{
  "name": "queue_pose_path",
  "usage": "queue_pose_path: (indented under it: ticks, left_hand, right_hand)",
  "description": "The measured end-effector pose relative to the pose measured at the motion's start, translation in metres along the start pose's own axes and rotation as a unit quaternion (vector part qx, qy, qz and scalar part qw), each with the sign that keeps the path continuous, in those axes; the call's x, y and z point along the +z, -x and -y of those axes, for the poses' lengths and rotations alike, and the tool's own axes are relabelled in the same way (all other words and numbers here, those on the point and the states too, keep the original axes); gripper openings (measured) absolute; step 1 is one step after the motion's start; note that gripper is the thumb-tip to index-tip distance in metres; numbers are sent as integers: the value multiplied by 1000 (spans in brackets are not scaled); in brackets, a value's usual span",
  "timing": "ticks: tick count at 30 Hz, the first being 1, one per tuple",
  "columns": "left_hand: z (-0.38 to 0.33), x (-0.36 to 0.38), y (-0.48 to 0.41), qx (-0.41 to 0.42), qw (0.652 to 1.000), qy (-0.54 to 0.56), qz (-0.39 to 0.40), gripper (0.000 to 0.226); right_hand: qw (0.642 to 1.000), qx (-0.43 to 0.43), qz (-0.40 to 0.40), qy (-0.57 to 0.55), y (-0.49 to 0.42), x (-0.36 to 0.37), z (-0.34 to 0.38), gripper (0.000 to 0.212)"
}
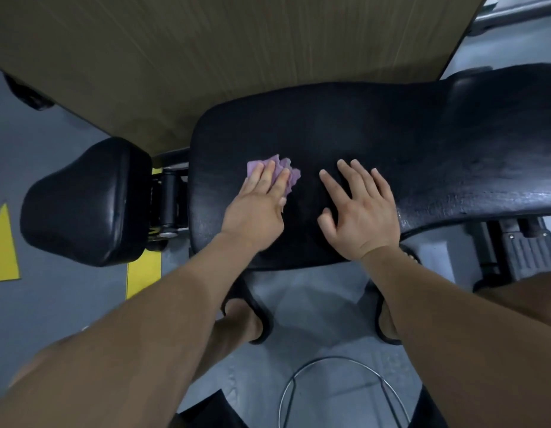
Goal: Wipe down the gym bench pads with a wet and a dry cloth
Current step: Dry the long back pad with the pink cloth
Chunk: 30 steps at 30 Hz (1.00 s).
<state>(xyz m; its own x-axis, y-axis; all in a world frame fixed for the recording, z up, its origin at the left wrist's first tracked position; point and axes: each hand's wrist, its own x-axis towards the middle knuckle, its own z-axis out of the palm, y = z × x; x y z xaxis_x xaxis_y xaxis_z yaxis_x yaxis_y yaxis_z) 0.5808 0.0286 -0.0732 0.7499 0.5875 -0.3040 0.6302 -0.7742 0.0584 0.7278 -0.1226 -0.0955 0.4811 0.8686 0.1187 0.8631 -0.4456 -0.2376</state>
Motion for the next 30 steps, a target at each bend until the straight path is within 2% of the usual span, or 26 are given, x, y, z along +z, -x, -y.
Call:
queue_pose_path:
  ticks: [5, 9, 13, 22, 25, 28, 30]
  left_hand:
    - [9, -35, -87, -46, 998, 31, 0, 58]
    - [21, -53, -144, -28, 999, 25, 0, 60]
    - [35, -61, -152, -11, 999, 28, 13, 59]
    - [27, -30, -51, -77, 996, 35, -3, 57]
    - [5, -20, 2, -72, 997, 4, -19, 57]
    - [-16, 0, 63, -31, 998, 34, -53, 55]
    - [-22, 18, 95, -20, 998, 45, -40, 56]
  right_hand:
    - [1000, 0, -13, -6, -3, 4, -3, 67]
    - [1000, -6, -18, -15, -2, 5, -5, 69]
    - [1000, -9, -21, -20, -2, 5, -5, 69]
    - [1000, -4, -25, -11, 2, 3, 0, 66]
    - [1000, 0, -11, -7, 2, 1, 1, 66]
    - [1000, 4, -12, -10, 2, 0, 2, 66]
    - [1000, 3, -20, -15, 2, 2, 1, 66]
